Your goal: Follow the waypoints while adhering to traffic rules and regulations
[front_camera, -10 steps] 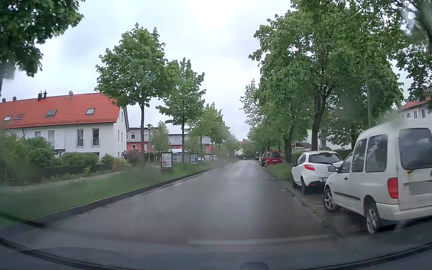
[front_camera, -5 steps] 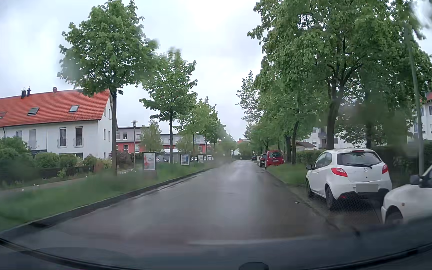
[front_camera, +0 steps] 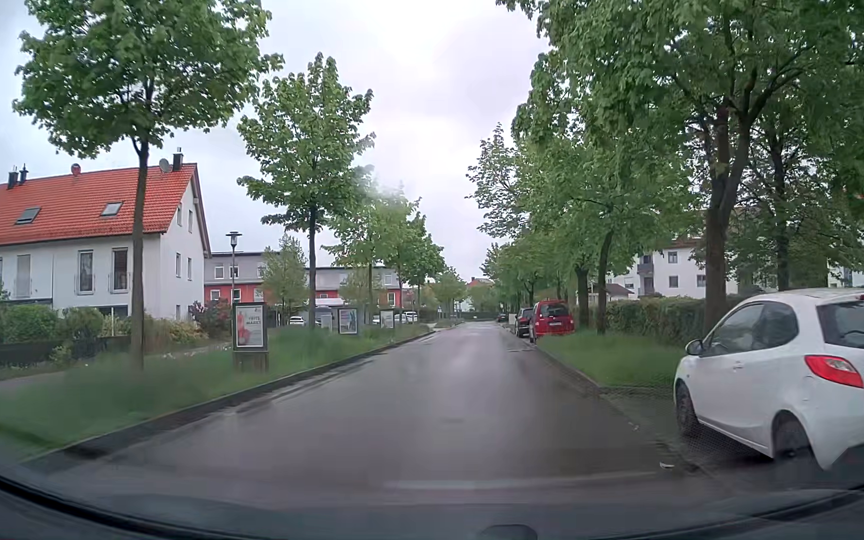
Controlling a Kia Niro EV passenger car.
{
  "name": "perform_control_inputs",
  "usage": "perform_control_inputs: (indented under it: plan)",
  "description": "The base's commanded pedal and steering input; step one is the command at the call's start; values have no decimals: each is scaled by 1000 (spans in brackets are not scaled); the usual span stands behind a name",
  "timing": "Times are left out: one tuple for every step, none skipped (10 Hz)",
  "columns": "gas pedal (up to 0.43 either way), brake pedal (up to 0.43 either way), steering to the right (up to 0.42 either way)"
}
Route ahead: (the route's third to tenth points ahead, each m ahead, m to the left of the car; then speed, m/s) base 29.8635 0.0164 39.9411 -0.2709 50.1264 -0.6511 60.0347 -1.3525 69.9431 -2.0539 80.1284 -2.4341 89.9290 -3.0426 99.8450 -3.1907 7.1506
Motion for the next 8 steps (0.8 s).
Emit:
perform_control_inputs:
  plan:
    - [130, 0, 22]
    - [130, 0, 22]
    - [118, 0, 21]
    - [118, 0, 21]
    - [118, 0, 21]
    - [118, 0, 20]
    - [118, 0, 19]
    - [118, 0, 19]
